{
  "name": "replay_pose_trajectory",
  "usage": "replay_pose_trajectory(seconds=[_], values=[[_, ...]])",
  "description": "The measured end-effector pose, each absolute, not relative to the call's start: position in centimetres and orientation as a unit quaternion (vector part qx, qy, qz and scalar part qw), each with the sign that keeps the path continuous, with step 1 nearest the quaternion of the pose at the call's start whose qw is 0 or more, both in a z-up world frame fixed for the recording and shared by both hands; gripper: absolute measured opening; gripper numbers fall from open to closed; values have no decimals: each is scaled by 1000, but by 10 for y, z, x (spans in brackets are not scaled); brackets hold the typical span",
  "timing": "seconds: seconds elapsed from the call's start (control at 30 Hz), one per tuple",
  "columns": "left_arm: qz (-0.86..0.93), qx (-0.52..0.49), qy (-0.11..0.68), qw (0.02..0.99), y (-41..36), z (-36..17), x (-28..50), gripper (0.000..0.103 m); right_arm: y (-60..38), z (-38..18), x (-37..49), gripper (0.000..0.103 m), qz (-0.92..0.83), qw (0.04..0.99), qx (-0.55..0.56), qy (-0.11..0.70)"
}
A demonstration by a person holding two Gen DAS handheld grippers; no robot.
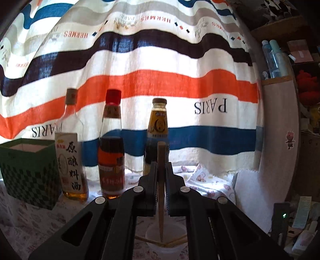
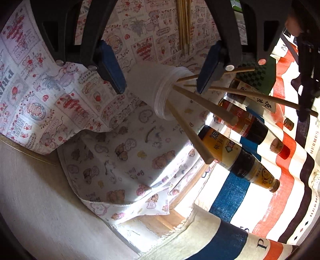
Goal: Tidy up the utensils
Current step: 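Carry both held chopsticks over the clear plastic cup and lower them in, then open both tools to release the chopsticks and move back over the loose chopsticks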
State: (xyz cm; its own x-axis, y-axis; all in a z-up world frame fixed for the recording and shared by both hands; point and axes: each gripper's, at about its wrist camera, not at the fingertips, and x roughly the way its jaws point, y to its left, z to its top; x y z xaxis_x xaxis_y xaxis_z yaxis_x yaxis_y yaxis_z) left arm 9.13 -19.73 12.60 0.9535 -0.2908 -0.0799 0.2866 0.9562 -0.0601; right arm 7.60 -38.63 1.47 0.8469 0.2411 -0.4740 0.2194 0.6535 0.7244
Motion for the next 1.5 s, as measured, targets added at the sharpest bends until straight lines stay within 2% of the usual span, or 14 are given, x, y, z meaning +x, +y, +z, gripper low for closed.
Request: replay_pose_trajectory(seconds=[0.2, 0.6, 0.67, 0.73, 0.9, 1.0, 1.13, 1.37, 1.5], values=[[-144, -33, 91, 985, -193, 97, 108, 6, -389, 14, 76, 72, -2, 864, 420, 276], [-149, 25, 127, 980, -204, 90, 115, 6, -385, 9, 78, 72, -6, 861, 419, 288], [-144, 28, 129, 981, -201, 90, 113, 11, -382, 11, 78, 72, -1, 866, 410, 286], [-148, 13, 122, 981, -192, 93, 105, 31, -379, 13, 78, 72, -4, 870, 400, 288], [-146, -4, 94, 985, -163, 109, 75, 43, -362, 10, 81, 72, 6, 861, 382, 336], [-120, 8, 104, 987, -143, 112, 63, 47, -337, 11, 80, 72, 42, 863, 354, 359], [-72, 42, 137, 987, -113, 98, 52, 59, -302, 19, 73, 72, 63, 890, 280, 354], [-48, 20, 220, 974, -50, 56, 38, 61, -275, 24, 67, 73, 88, 909, 221, 341], [-45, 10, 222, 974, -38, 39, 34, 73, -259, 25, 63, 75, 67, 928, 166, 326]])
